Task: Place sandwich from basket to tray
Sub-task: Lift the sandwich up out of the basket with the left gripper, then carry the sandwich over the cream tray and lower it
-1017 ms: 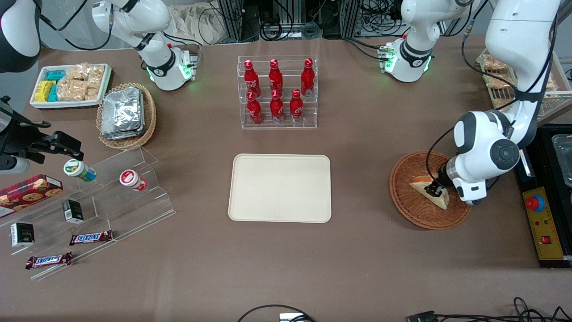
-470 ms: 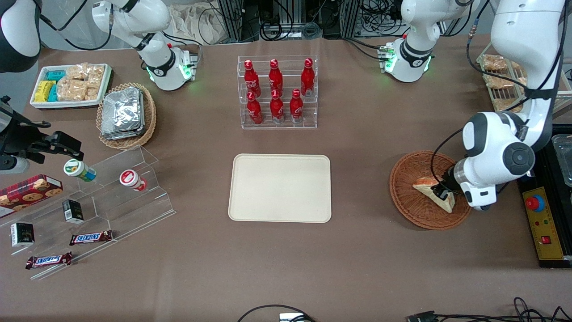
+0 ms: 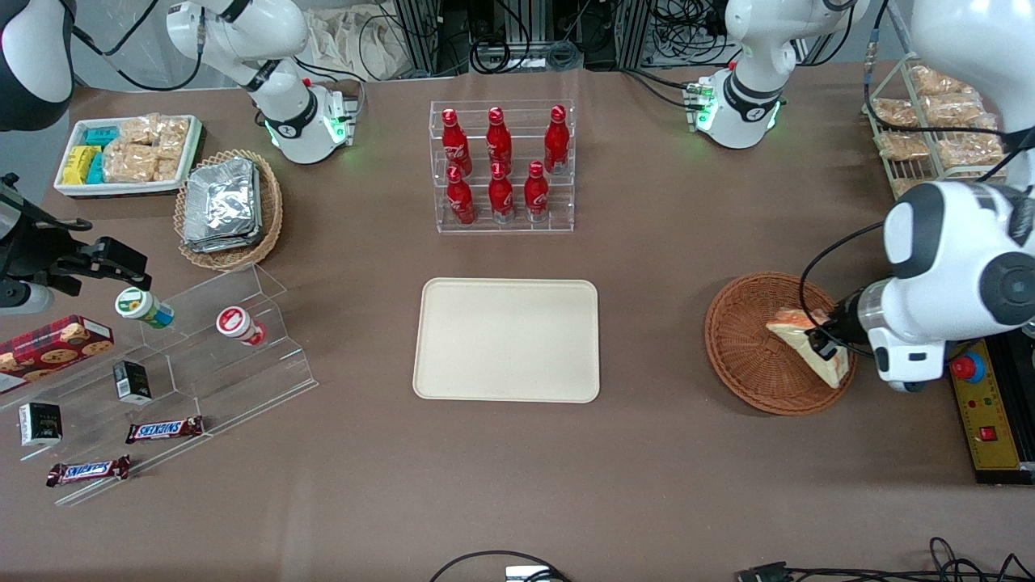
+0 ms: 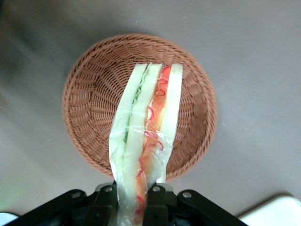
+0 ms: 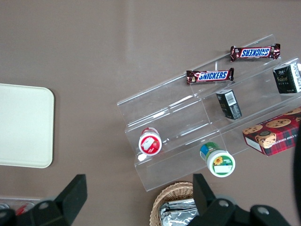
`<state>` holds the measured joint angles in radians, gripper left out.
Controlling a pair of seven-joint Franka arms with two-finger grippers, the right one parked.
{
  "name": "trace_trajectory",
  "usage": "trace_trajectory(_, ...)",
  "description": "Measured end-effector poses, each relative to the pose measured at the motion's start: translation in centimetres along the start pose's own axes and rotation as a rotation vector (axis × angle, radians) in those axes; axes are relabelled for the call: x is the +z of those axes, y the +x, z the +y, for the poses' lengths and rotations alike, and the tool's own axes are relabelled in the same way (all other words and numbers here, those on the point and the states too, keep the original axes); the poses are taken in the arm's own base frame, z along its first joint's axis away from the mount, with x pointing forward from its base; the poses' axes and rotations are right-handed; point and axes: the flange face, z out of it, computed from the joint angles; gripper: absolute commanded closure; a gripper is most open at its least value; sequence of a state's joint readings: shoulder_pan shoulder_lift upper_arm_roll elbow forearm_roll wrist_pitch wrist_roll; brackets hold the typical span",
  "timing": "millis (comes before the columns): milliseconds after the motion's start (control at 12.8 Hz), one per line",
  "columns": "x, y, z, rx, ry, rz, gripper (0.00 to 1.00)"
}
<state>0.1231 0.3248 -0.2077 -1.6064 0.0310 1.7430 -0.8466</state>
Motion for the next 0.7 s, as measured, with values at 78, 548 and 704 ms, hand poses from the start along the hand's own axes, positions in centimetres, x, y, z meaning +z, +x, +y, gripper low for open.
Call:
trace_trajectory(78,-2.6,-0.4,0.2,0.043,-0.012,0.011,1.0)
trace_trajectory(548,-10.4,-8.9,6.3,0.397,-0.094,0.106,1.0)
trace_trajectory(704,-9.4,-14.0,9.7,0.51,-0.047,0.139,1.0)
